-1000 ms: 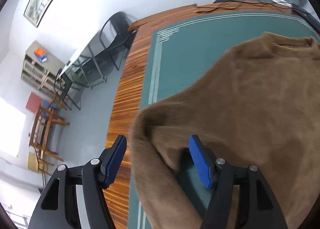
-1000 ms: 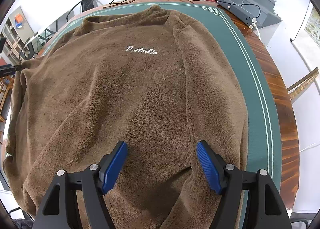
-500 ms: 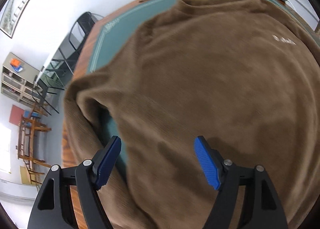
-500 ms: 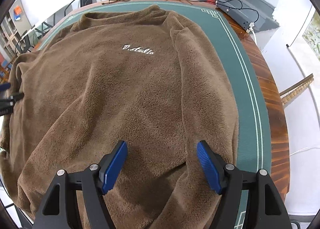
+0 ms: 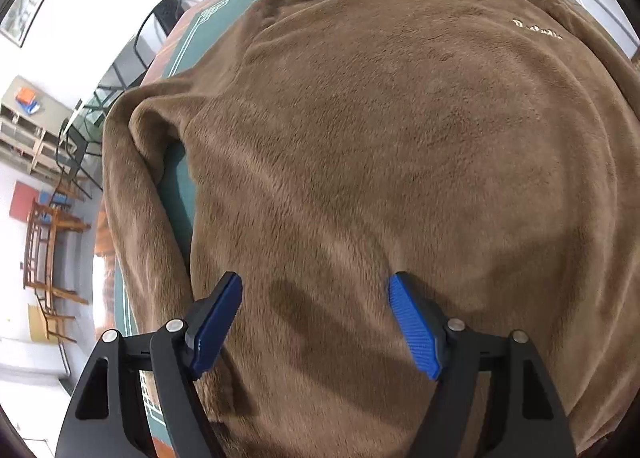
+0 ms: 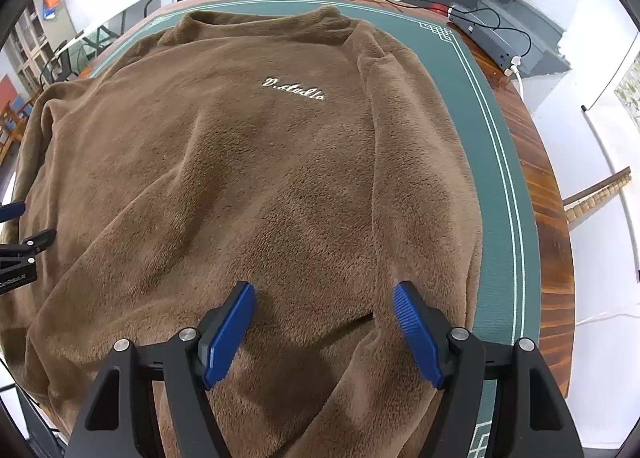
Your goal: Fold clothes
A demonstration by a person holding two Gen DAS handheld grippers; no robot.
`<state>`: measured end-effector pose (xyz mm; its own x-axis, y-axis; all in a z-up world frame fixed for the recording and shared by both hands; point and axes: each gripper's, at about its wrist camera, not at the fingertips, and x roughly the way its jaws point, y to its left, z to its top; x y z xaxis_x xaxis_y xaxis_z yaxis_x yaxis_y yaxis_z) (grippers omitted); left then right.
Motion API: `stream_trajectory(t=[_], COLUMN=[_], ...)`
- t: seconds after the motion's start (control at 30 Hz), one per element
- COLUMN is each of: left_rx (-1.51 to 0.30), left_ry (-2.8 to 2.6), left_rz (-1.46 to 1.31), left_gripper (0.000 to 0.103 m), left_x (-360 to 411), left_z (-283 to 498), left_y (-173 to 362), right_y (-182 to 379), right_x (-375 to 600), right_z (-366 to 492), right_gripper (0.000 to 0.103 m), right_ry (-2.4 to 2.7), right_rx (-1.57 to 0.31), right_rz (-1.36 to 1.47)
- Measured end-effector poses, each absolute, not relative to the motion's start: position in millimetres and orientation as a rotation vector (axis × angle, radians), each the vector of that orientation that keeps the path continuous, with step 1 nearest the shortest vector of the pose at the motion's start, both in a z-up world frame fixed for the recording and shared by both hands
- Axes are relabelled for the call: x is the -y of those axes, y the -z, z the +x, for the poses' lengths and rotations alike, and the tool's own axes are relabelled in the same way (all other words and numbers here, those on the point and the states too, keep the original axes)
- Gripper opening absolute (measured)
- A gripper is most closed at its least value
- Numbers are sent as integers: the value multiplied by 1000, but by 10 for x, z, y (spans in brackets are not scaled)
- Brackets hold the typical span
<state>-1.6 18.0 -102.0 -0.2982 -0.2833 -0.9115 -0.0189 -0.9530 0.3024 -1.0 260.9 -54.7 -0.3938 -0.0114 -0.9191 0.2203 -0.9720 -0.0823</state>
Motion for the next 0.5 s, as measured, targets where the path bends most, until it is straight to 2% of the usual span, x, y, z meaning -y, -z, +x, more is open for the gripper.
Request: stream_trajectory(t=[0.5], left_rx=[304], left_ry=[2352], left_rz=[1730], left_gripper=[80], left_x=[-265], left_z=[363], left_y=[996], right_y=[470], right_x=[-2617], right_z=[144], right_gripper=[75], right_ry=[2487], right_rx=[-339], right_rz=[1573])
